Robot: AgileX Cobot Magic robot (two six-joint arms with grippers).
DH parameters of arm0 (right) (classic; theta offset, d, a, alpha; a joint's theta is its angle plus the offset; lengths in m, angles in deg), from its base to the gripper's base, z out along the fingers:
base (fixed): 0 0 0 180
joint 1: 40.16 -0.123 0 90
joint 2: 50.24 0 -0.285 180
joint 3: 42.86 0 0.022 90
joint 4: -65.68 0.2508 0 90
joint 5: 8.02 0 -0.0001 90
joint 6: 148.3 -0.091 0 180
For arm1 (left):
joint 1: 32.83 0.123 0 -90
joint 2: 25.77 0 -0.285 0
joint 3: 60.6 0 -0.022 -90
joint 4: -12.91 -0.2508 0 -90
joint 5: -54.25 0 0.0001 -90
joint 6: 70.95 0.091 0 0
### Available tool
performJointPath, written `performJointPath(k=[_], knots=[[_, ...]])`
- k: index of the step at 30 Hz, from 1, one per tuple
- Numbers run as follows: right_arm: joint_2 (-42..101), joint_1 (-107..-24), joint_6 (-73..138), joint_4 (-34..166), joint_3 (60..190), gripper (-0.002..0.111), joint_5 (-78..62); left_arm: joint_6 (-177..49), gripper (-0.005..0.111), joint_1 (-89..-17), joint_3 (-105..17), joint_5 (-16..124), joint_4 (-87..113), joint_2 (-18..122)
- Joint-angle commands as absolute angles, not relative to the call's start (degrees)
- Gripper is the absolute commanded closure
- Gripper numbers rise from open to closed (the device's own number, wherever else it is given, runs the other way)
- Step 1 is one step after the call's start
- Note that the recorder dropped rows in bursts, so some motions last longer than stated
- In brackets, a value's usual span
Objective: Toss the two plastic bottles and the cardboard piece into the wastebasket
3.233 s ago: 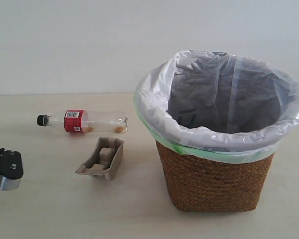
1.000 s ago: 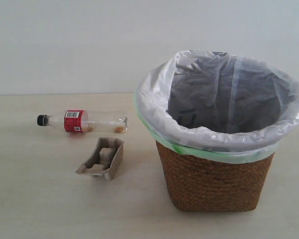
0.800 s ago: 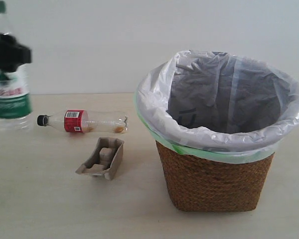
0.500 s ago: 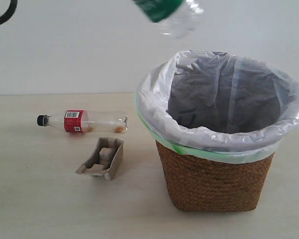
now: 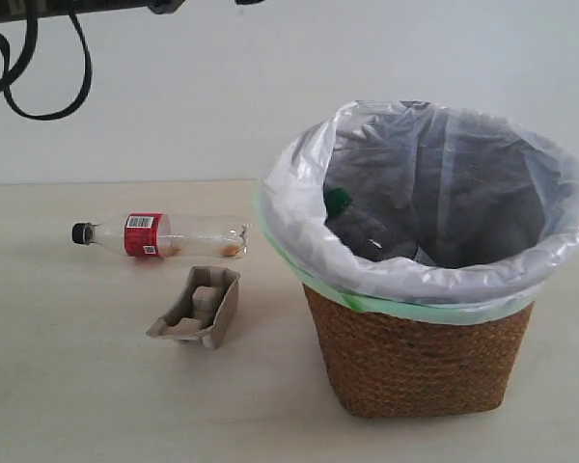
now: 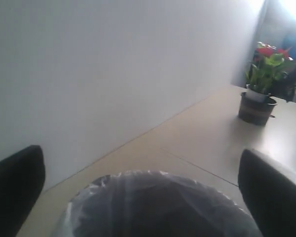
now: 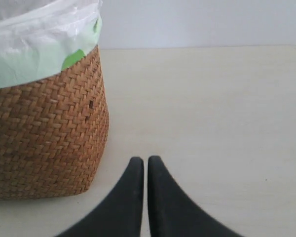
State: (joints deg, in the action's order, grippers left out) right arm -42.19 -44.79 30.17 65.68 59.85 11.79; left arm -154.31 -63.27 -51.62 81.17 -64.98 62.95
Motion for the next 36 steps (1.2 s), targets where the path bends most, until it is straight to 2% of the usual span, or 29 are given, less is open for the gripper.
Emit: performJointPath(k=[1,7,11,12,15,17,18,19,20,21,22,30,36], knots=[[-42.4,-44.4,30.4,65.3,59.9,0.108,11.4,-154.6,-0.003,-63.4,-52.0,79.1,-71.0,63.0],[-42.4,-44.4,30.4,65.3,59.9,0.108,11.4,-161.5,-0.003,-62.9,-50.0,71.9,-87.0,63.0],[-42.4,-44.4,30.4,65.3,59.9,0.108,11.4,-162.0,-0.003,-60.4,-43.5,55.2,-87.0,63.0],[-42.4,-44.4,30.4,65.3,59.9,0.108,11.4,-159.1,-0.003,-59.2,-40.6,47.6,-87.0,63.0],[-42.4,-44.4,30.4,65.3,59.9,0.108,11.4,-143.0,-0.003,-56.9,-36.3,39.7,-87.0,64.7],[-42.4,-44.4,30.4,65.3,59.9,0.108,11.4,-134.2,-0.002,-55.9,-36.0,33.9,-78.5,68.2],[-42.4,-44.4,30.4,65.3,59.9,0.108,11.4,-129.3,0.001,-55.6,-37.2,26.9,-73.4,71.9],[-42.4,-44.4,30.4,65.3,59.9,0.108,11.4,-124.2,0.009,-55.4,-39.1,20.7,-69.5,75.6],[-42.4,-44.4,30.4,65.3,59.9,0.108,11.4,-120.8,0.016,-55.4,-40.3,18.8,-66.8,77.5],[-42.4,-44.4,30.4,65.3,59.9,0.108,11.4,-115.9,0.03,-55.3,-42.3,16.4,-63.1,80.8],[-42.4,-44.4,30.4,65.3,59.9,0.108,11.4,-114.6,0.035,-55.3,-43.7,15.4,-62.4,82.7],[-42.4,-44.4,30.4,65.3,59.9,0.108,11.4,-86.8,0.034,-55.4,-45.8,28.9,-62.8,87.2],[-42.4,-44.4,30.4,65.3,59.9,0.108,11.4,-79.5,0.034,-55.2,-46.3,41.9,-65.1,90.3]])
